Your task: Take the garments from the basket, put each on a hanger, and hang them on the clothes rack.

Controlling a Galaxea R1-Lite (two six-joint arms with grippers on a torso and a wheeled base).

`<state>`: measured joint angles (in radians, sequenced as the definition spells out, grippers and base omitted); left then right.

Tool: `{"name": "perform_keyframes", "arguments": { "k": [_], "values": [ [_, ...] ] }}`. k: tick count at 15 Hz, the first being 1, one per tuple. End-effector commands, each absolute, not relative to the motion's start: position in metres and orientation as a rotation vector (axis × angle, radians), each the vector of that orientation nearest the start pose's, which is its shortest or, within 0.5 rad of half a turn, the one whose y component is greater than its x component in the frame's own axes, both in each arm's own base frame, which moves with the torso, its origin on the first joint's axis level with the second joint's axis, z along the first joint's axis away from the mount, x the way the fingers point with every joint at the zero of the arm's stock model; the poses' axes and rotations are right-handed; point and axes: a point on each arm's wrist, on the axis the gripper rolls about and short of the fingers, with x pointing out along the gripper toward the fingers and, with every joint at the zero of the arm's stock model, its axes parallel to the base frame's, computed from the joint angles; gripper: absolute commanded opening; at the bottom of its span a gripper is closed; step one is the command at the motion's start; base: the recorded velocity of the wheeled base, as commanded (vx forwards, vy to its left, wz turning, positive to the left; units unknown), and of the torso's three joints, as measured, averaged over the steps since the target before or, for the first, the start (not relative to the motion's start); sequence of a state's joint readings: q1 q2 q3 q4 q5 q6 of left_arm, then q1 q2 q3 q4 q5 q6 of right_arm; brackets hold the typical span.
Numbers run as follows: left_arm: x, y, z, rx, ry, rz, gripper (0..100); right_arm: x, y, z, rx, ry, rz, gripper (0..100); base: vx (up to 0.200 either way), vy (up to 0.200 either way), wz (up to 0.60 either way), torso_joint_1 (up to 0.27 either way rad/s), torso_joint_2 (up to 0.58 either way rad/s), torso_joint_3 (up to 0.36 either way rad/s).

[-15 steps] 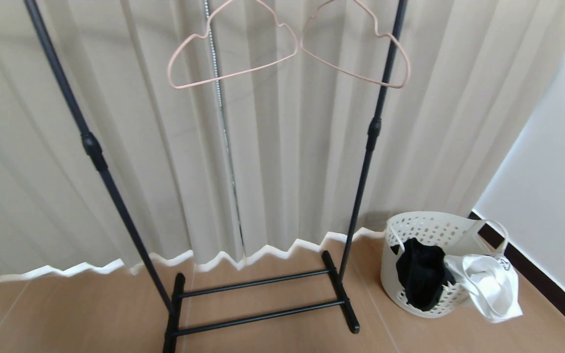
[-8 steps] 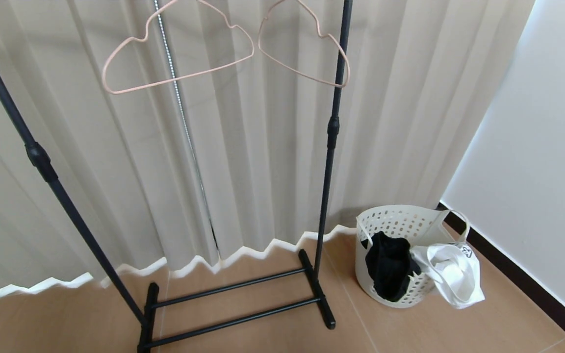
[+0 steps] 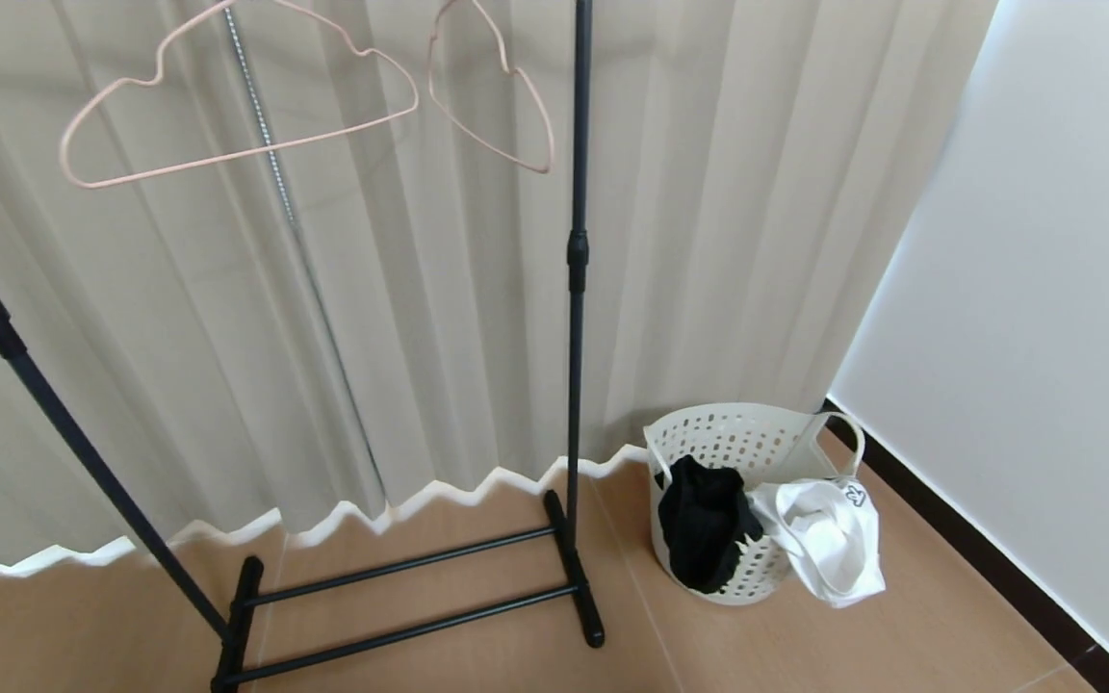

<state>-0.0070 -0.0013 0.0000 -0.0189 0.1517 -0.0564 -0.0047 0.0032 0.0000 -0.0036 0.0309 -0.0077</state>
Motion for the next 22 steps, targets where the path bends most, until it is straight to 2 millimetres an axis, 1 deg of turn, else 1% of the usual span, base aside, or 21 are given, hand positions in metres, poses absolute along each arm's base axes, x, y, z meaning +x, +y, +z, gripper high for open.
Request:
{"name": "perform_keyframes", "arguments": {
  "k": [1, 2, 3, 11, 20, 22],
  "values": [
    [-0.0231, 0.0035, 0.0775, -0.058, -0.024, 0.145, 100, -0.0226, 0.0008, 0.0759, -0.008, 0.0, 0.026, 100, 0.0, -0.2, 0.0, 0.002, 0.01, 0.002],
    [-0.0231, 0.0035, 0.0775, -0.058, -0.024, 0.145, 100, -0.0226, 0.0008, 0.0759, -0.008, 0.0, 0.026, 100, 0.0, -0.2, 0.0, 0.002, 0.0, 0.002],
    [-0.0231, 0.0035, 0.0775, -0.058, -0.024, 0.145, 100, -0.0226, 0.0008, 0.0759, -0.008, 0.0, 0.026, 100, 0.2, -0.2, 0.0, -0.002, 0.01, 0.007],
    [-0.0231, 0.0036, 0.0777, -0.06, -0.026, 0.147, 100, -0.0226, 0.0008, 0.0759, -0.009, 0.0, 0.026, 100, 0.2, 0.0, 0.0, -0.003, 0.0, 0.004],
    [-0.0231, 0.0035, 0.0775, -0.058, -0.024, 0.145, 100, -0.0226, 0.0008, 0.0759, -0.009, 0.0, 0.026, 100, 0.0, 0.0, 0.0, 0.0, 0.0, 0.0],
    [-0.0231, 0.0035, 0.0775, -0.06, -0.024, 0.145, 100, -0.0226, 0.0008, 0.0759, -0.009, 0.0, 0.026, 100, 0.0, 0.0, 0.0, 0.002, 0.0, -0.107]
  ]
}}
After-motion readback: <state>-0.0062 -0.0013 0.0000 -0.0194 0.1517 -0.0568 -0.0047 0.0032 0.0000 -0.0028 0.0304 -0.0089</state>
